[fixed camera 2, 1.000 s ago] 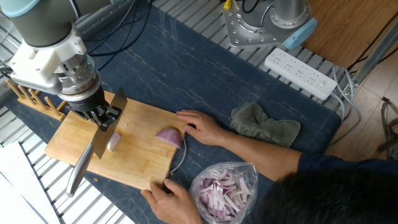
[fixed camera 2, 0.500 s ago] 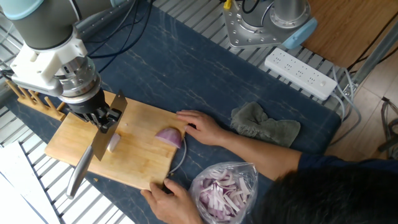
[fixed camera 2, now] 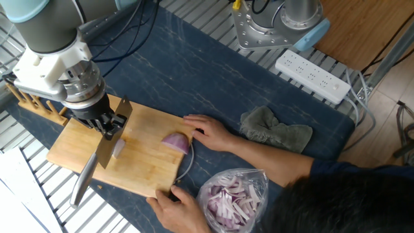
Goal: Chop the onions
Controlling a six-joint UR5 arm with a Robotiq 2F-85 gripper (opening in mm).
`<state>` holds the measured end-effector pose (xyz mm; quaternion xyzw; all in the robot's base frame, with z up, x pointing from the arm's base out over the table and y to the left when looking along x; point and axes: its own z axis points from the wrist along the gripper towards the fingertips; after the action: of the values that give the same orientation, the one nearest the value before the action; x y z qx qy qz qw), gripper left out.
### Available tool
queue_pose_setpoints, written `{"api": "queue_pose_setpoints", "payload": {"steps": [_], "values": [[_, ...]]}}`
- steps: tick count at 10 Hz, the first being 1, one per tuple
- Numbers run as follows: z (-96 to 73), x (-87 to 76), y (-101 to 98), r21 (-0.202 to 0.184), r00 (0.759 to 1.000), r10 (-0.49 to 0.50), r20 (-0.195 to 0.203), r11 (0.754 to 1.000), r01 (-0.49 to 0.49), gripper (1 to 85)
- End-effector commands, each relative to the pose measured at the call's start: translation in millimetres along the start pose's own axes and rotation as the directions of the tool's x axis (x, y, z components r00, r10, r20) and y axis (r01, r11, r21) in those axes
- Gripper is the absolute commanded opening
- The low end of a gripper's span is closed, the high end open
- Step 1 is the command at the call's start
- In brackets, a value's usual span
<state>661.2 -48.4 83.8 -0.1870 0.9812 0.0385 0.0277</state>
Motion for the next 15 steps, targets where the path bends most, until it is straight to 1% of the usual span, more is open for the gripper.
{"api": "queue_pose_setpoints", "payload": {"steps": [1,4,6,10,11,12,13,14,15], "values": [[3.7,-2.7,-1.2,-0.006,1.0,0.0,0.017,1.0,0.0,1.0],[9.5,-6.3,-3.9,0.002,1.0,-0.002,0.025,1.0,0.001,1.0],[15.2,-10.6,-5.1,0.007,0.999,-0.002,0.038,1.0,0.001,1.0],[16.9,-13.1,-6.8,0.01,0.999,-0.003,0.045,1.0,0.003,1.0],[10.7,-10.9,-9.0,0.006,0.999,-0.011,0.035,1.0,0.011,1.0],[-1.9,-6.4,-9.2,-0.008,1.0,-0.016,0.016,1.0,0.017,1.0],[-17.9,-0.4,-8.2,-0.024,1.0,-0.018,-0.01,1.0,0.018,1.0],[-25.9,1.2,-3.8,-0.03,1.0,-0.009,-0.021,1.0,0.008,1.0],[-27.7,0.5,-3.2,-0.033,1.0,-0.006,-0.02,0.999,0.005,1.0]]}}
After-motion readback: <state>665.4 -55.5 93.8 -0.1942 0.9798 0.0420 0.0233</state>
